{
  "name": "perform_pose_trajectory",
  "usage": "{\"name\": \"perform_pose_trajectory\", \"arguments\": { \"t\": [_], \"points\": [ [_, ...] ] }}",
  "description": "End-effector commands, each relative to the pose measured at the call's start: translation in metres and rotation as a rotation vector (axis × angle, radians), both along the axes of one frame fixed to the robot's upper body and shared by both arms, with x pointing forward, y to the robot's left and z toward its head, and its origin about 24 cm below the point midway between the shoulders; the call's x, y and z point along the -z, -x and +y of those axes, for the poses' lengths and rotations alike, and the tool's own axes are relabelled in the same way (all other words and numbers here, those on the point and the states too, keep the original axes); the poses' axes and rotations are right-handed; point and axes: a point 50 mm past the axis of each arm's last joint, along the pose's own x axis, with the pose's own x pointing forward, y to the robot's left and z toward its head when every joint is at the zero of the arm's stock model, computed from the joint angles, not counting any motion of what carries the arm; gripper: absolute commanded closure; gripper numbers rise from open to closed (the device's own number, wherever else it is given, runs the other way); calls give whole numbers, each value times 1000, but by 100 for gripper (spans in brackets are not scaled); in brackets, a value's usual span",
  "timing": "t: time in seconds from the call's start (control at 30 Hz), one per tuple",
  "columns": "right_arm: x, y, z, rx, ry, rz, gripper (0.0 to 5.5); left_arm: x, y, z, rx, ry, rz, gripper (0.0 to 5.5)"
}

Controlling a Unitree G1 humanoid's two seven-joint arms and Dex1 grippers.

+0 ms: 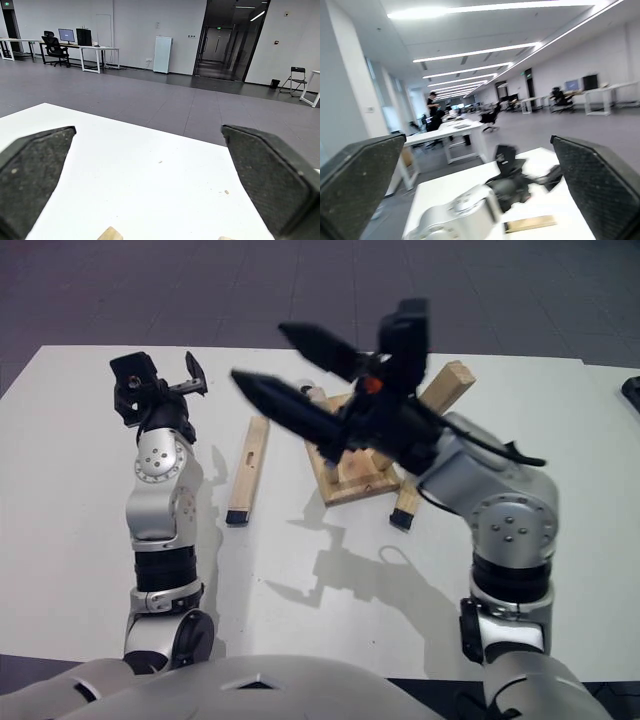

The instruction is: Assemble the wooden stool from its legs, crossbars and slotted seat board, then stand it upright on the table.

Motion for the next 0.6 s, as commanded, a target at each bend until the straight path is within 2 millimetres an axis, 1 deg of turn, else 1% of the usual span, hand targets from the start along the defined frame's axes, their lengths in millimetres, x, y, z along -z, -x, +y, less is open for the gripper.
{"name": "perform_pose_trajectory", "arguments": {
  "t": [0.03,0.13,0.2,0.27,0.33,0.43,0.5,0.6],
  "points": [
    [7,9,20,-107,44,2,13,-3,-3,-3,7,-3,-13,10],
    [13,3,32,-91,70,20,13,-3,-4,-4,14,-2,-14,10],
    [24,-8,40,-24,139,38,13,-3,-4,-4,15,-2,-12,10],
    [38,-18,42,38,198,72,13,-2,-5,-4,17,-3,-10,10],
    [45,-25,30,112,228,78,13,-3,-6,-4,21,-8,-10,10],
    [45,-31,-4,216,278,63,13,1,-4,-1,9,-10,4,10],
    [39,-29,-26,257,313,38,13,4,-3,-1,7,-11,10,10],
    [29,-24,-48,293,365,-6,13,6,0,-1,2,-15,18,10]
  ]
}}
